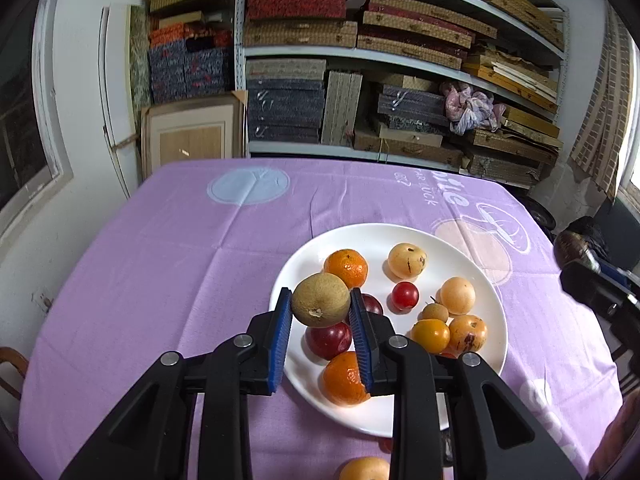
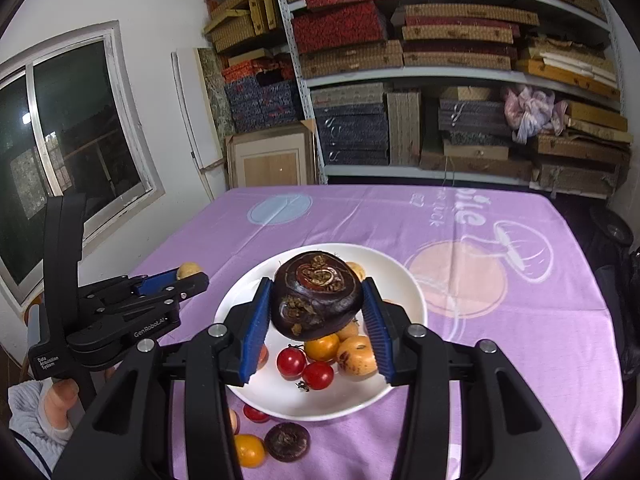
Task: Organize fruits
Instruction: 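Carry the date and small fruit onto the plate and open both tools, then move both open tools back toward the remaining fruits on the cloth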
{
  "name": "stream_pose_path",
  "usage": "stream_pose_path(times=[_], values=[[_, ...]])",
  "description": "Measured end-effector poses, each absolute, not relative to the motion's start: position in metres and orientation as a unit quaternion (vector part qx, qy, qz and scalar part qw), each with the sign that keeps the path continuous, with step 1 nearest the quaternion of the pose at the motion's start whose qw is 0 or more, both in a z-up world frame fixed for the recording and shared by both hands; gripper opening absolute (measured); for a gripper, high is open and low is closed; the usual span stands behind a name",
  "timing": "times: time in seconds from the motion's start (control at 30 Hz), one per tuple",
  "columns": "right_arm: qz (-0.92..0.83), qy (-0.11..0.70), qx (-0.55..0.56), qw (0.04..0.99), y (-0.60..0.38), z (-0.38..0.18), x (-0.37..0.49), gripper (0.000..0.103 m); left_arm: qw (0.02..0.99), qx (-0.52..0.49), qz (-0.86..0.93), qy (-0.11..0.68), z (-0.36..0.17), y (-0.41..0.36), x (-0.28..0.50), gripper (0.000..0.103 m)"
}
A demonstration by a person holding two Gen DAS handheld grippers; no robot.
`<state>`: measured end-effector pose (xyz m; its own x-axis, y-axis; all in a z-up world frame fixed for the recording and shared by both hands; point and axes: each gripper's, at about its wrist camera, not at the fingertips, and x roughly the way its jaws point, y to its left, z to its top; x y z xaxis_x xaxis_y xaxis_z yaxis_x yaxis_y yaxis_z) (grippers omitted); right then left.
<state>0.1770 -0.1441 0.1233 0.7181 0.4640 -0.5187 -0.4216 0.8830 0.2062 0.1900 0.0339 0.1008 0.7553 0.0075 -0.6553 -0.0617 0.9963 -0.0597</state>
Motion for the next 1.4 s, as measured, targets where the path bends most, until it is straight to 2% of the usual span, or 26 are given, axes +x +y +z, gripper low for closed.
stream_pose_path(times=[0.23,0.47,0.53,0.6,0.73,0.9,0.97,1.07,1.2,1.27,1.4], values=[[0.226,0.348,-0.004,0.910,-0.099,0.062,0.229,0.044,0.918,-0.037,0.020,0.395,0.058,0.034,0.235,0.029],[0.218,0.366,-0.035,0.904,-0.088,0.035,0.249,0.044,0.914,-0.038,0.014,0.404,0.037,0.033,0.249,0.030],[0.221,0.369,-0.038,0.902,-0.087,0.029,0.251,0.044,0.917,-0.026,0.021,0.398,0.036,0.032,0.247,0.038],[0.221,0.367,-0.040,0.903,-0.086,0.027,0.252,0.044,0.919,-0.026,0.022,0.393,0.038,0.033,0.246,0.060],[0.219,0.356,-0.037,0.908,-0.091,0.031,0.251,0.059,0.922,-0.036,0.031,0.384,0.042,0.043,0.241,0.073],[0.230,0.327,-0.024,0.916,-0.102,0.059,0.235,0.061,0.927,-0.048,0.042,0.369,0.054,0.052,0.233,0.083],[0.236,0.303,-0.016,0.923,-0.107,0.079,0.222,0.069,0.931,-0.044,0.046,0.361,0.060,0.051,0.227,0.087],[0.249,0.264,0.000,0.932,-0.119,0.111,0.192,0.083,0.935,-0.036,0.044,0.351,0.070,0.047,0.213,0.088],[0.264,0.250,0.004,0.932,-0.135,0.133,0.152,0.088,0.936,-0.016,0.045,0.348,0.076,0.041,0.181,0.094],[0.264,0.251,0.000,0.931,-0.143,0.134,0.132,0.096,0.936,-0.001,0.045,0.349,0.076,0.037,0.163,0.095],[0.251,0.256,-0.005,0.934,-0.159,0.116,0.091,0.098,0.934,0.027,0.047,0.353,0.065,0.027,0.124,0.096]])
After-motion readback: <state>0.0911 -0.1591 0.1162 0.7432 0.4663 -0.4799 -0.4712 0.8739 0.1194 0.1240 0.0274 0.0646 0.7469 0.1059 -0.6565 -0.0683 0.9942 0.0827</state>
